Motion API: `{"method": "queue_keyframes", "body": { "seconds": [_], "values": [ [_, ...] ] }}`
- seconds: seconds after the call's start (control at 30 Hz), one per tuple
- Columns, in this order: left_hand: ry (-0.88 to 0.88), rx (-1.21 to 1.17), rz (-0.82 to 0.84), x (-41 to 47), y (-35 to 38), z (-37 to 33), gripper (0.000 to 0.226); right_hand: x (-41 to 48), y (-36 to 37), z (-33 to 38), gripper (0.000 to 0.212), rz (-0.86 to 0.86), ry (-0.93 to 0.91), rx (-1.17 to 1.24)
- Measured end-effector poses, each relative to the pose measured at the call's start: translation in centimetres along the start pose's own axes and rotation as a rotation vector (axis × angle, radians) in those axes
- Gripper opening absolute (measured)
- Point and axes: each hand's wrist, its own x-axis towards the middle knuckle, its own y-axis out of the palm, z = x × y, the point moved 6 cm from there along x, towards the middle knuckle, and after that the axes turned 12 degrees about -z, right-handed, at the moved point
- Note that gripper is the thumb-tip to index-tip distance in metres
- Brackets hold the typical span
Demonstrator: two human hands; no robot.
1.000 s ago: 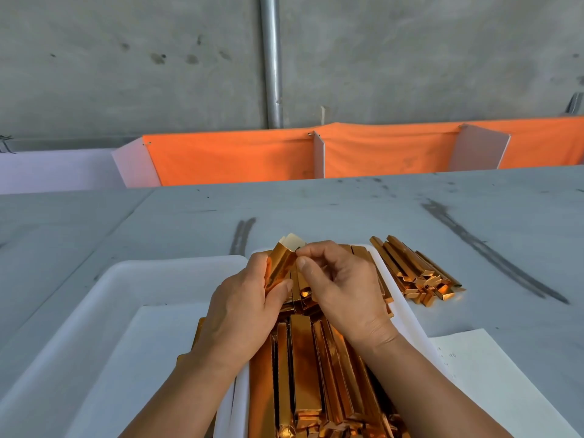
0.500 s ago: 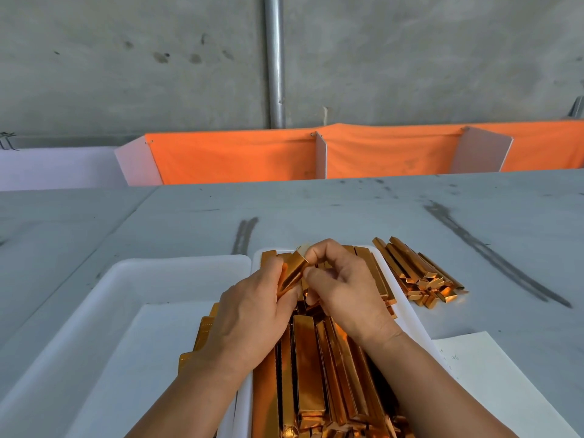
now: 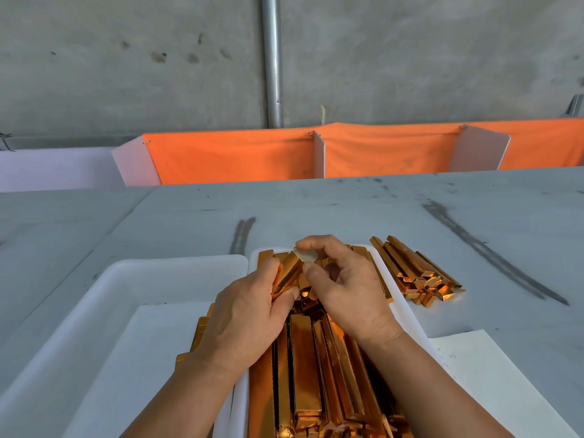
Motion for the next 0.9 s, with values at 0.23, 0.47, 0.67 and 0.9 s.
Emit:
{"method": "queue_keyframes", "body": {
  "seconds": [0.23, 0.47, 0.67, 0.9],
  "values": [
    [-0.02, -0.006, -0.012, -0.04, 0.02, 0.18, 0.022, -0.07, 0.17, 0.07, 0.035, 0.01, 0.08, 0.112],
    [0.005, 0.022, -0.023, -0.16, 0.05, 0.19, 0.028, -0.13, 0.39, -0.5, 0.023, 0.066, 0.241, 0.227],
    [-0.011, 0.012, -0.017, -0.17, 0.27, 0.28, 0.029, -0.2, 0.36, -0.47, 0.023, 0.024, 0.201, 0.2],
    [0.001, -0.042, -0.039, -0.16, 0.09, -0.02, 0.04, -0.39, 0.77, -0.29, 0.023, 0.062, 0.222, 0.274]
  ]
}}
